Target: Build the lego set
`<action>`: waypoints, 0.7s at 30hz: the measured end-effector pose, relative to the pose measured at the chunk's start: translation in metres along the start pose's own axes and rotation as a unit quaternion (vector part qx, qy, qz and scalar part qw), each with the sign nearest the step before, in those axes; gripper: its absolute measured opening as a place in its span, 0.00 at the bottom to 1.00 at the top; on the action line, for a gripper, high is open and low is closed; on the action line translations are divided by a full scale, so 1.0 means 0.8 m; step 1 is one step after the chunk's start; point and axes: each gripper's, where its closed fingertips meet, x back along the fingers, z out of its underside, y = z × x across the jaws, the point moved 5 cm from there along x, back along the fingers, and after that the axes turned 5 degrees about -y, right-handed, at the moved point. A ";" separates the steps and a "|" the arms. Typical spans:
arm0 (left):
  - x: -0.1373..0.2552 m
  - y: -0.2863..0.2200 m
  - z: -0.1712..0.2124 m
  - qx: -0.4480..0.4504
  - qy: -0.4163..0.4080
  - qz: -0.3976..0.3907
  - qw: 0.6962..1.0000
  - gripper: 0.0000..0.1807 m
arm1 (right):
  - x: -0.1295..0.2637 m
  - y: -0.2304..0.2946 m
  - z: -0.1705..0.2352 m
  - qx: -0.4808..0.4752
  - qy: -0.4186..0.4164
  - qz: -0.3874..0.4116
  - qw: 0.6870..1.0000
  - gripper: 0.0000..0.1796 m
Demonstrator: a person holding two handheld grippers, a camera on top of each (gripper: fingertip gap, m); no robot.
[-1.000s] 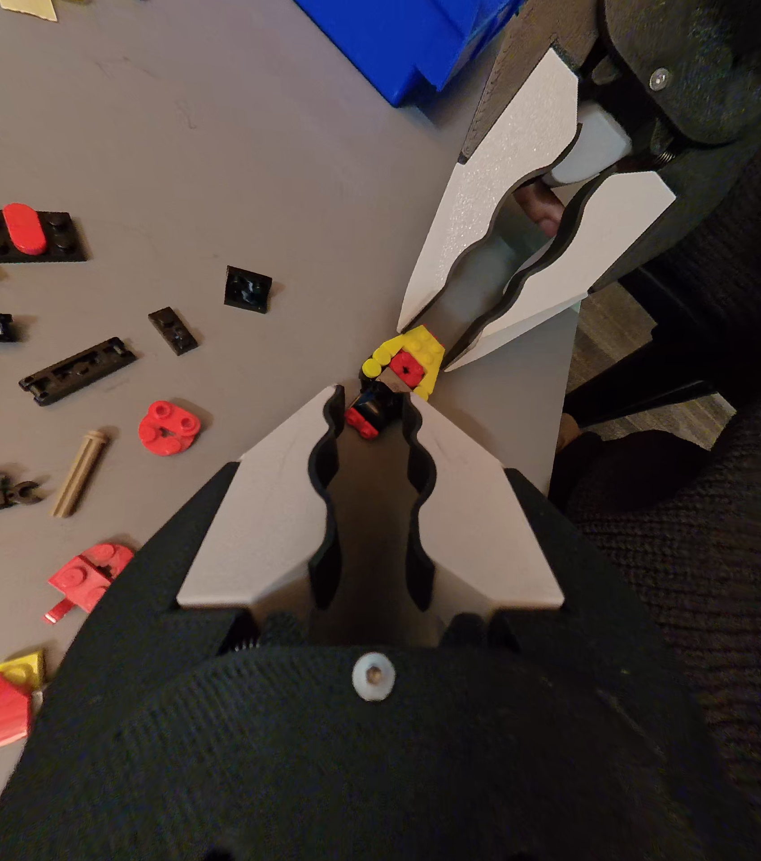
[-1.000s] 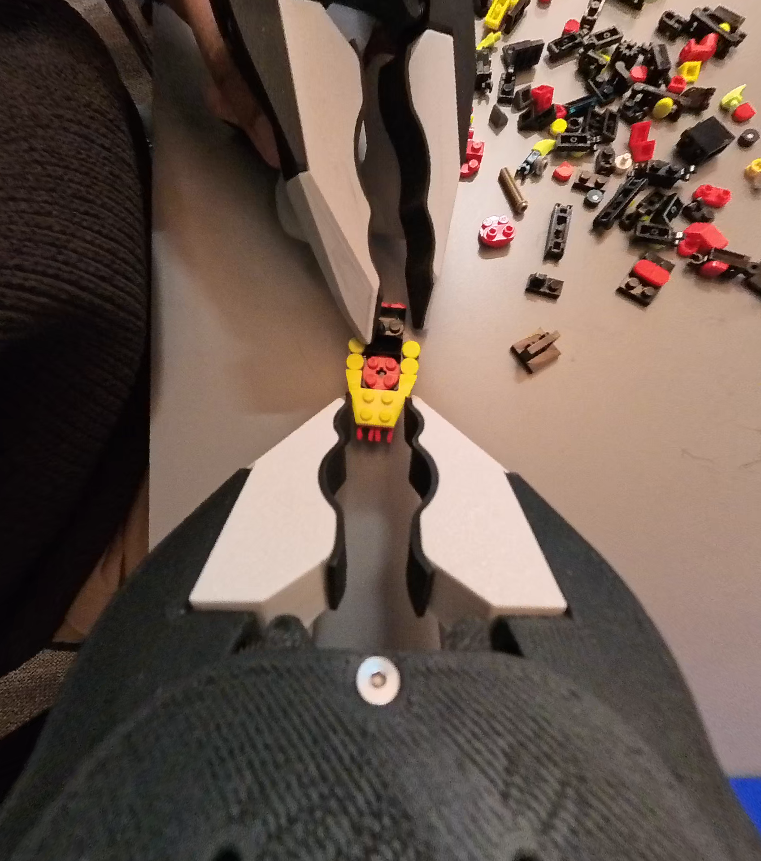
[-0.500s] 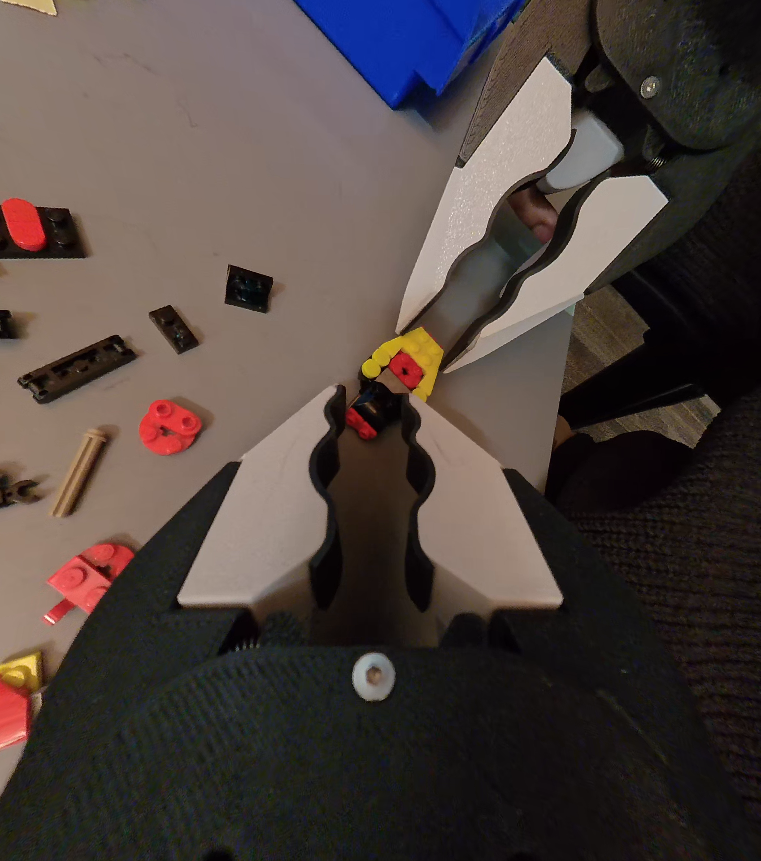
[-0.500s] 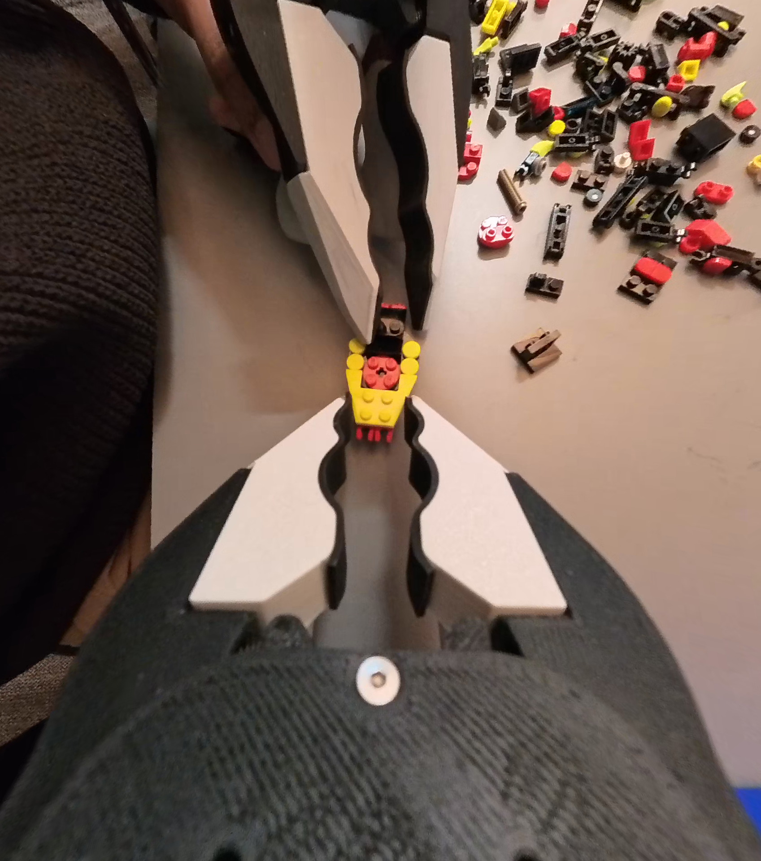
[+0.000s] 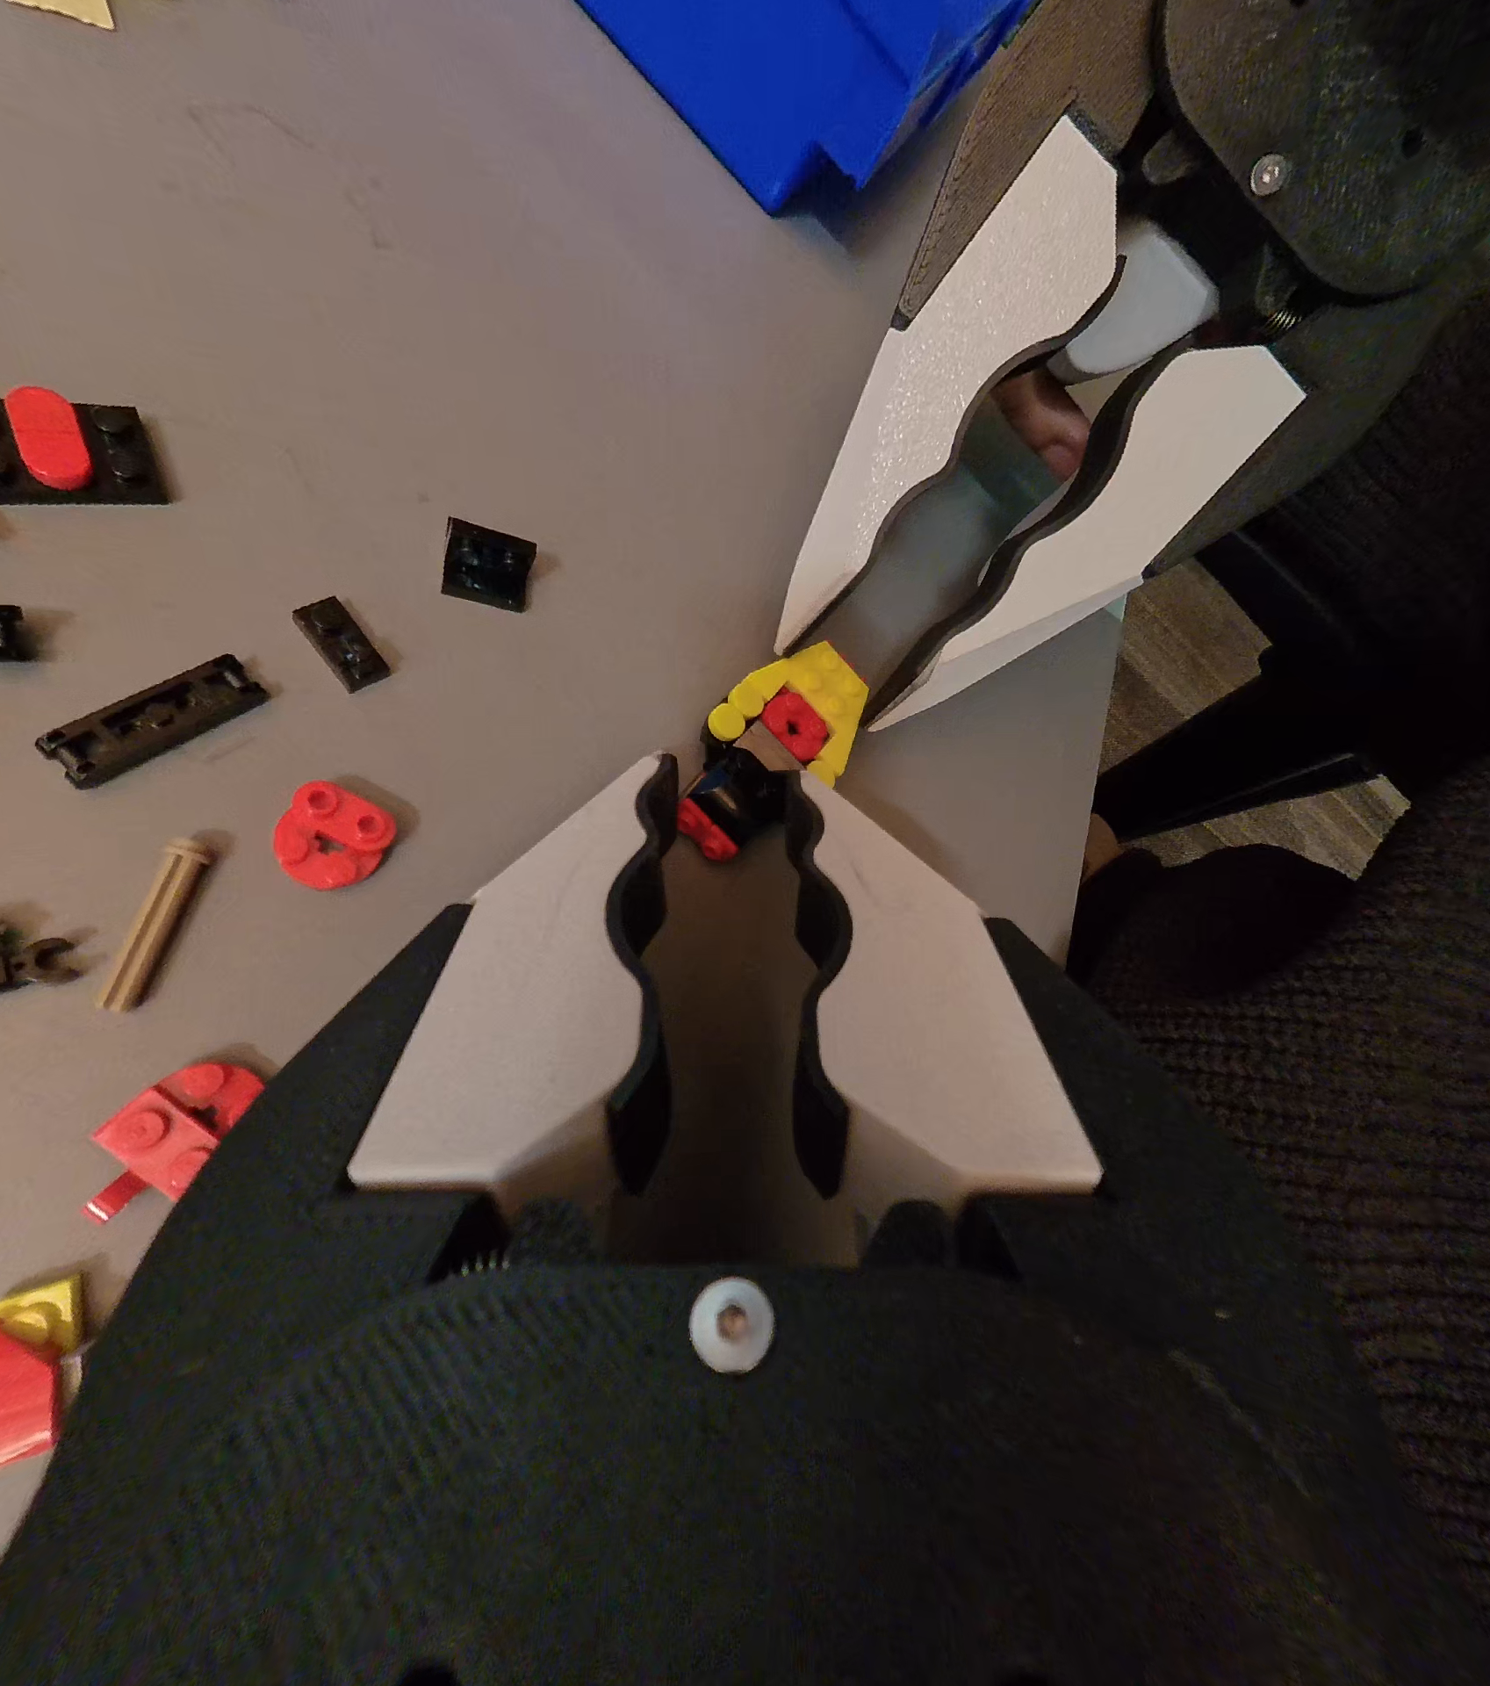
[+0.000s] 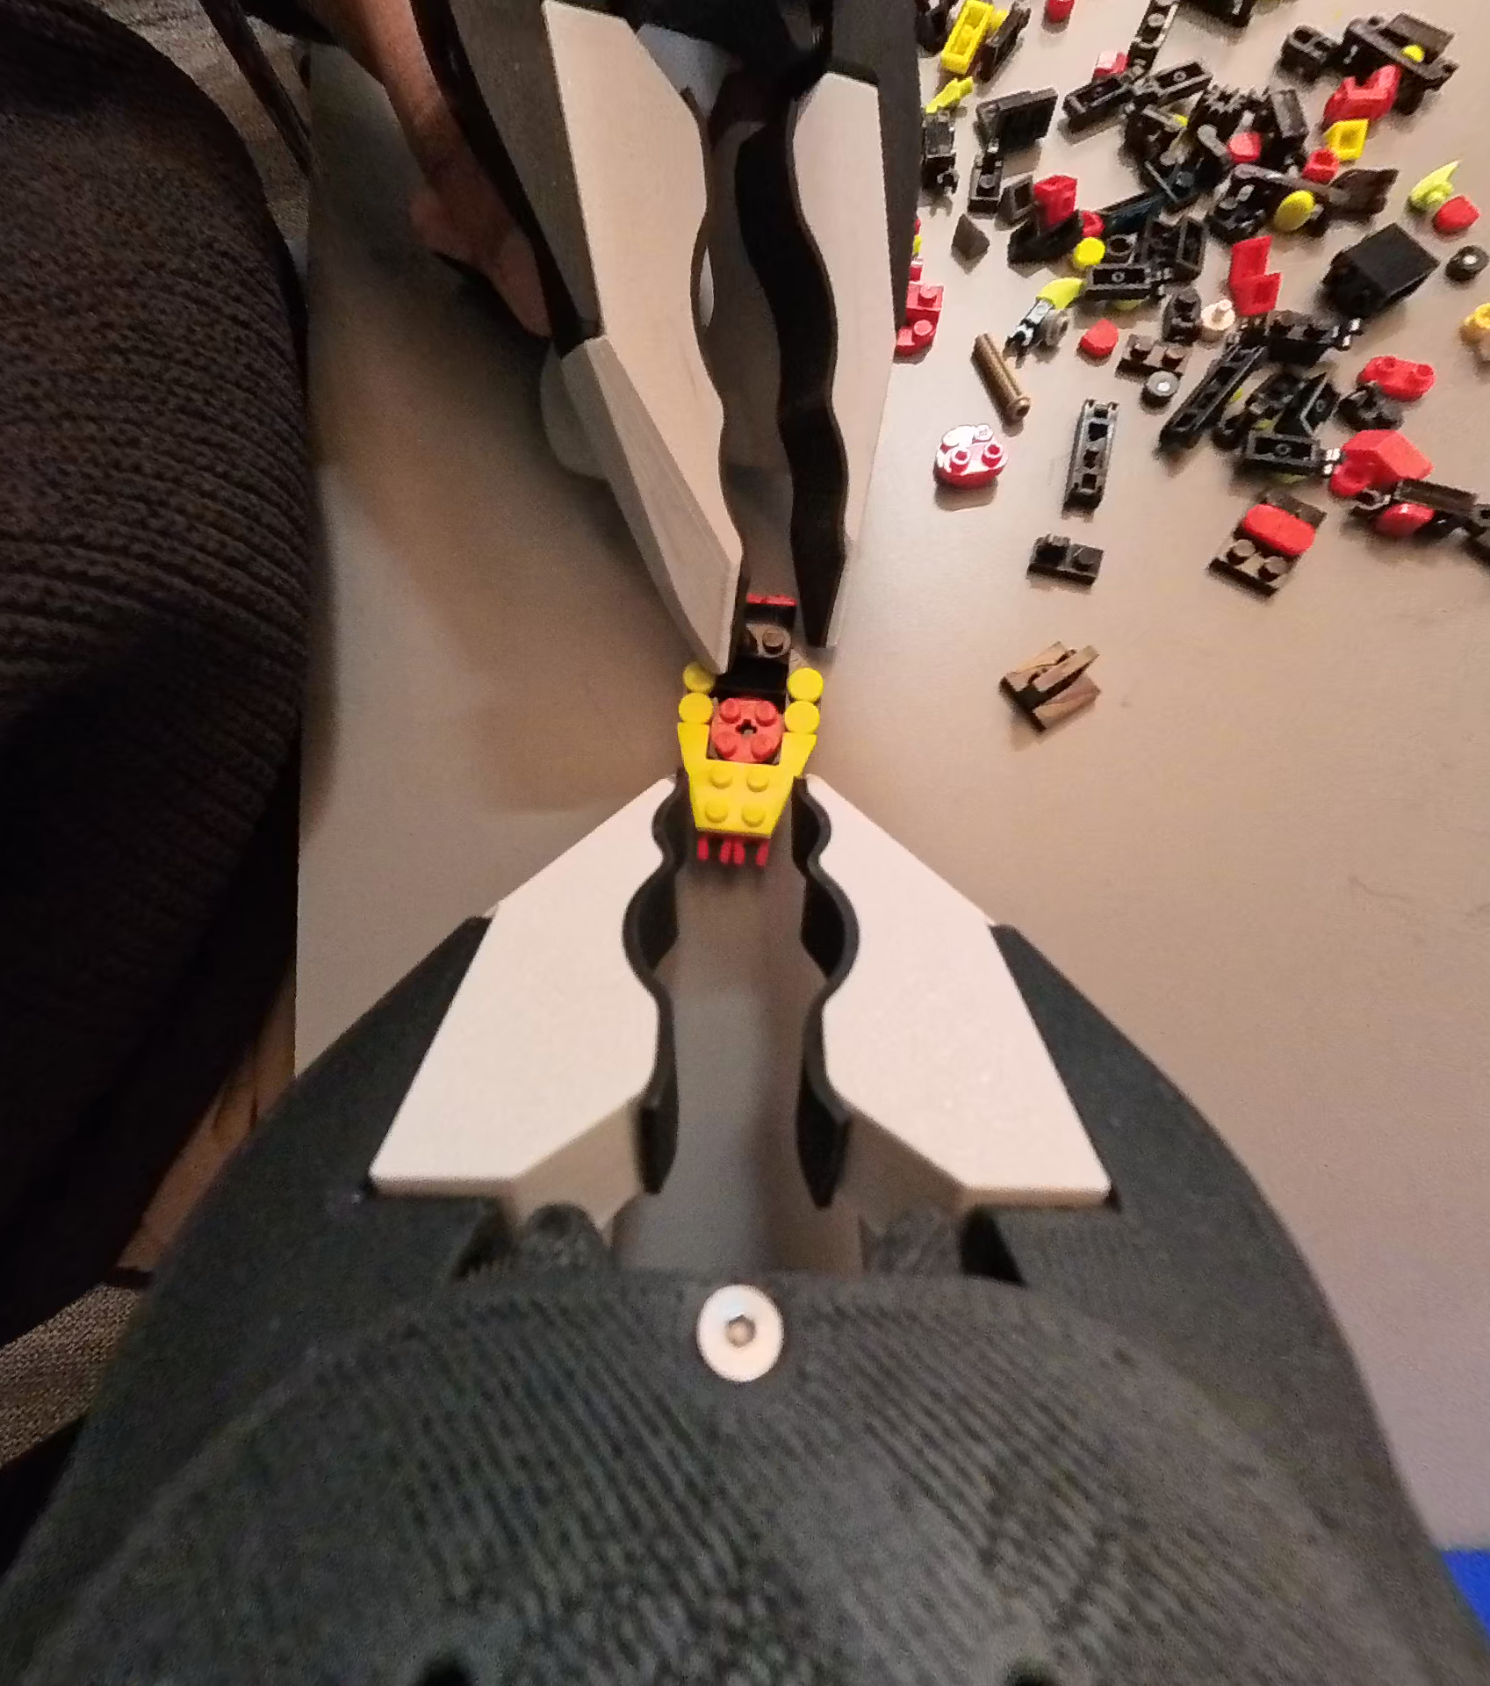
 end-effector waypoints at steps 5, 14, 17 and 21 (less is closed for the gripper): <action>0.000 0.000 0.000 0.001 0.000 0.000 1.000 0.12 | 0.000 0.000 0.000 0.001 0.000 0.001 1.000 0.12; 0.000 0.000 0.000 0.001 0.000 0.000 1.000 0.12 | -0.001 0.000 0.000 0.002 -0.001 0.002 1.000 0.12; 0.000 0.000 0.000 0.001 0.000 0.000 1.000 0.12 | -0.001 0.000 0.000 0.006 0.000 0.005 1.000 0.12; 0.000 0.000 0.000 0.001 0.000 -0.001 1.000 0.12 | -0.008 0.002 0.007 0.021 0.025 0.014 0.999 0.12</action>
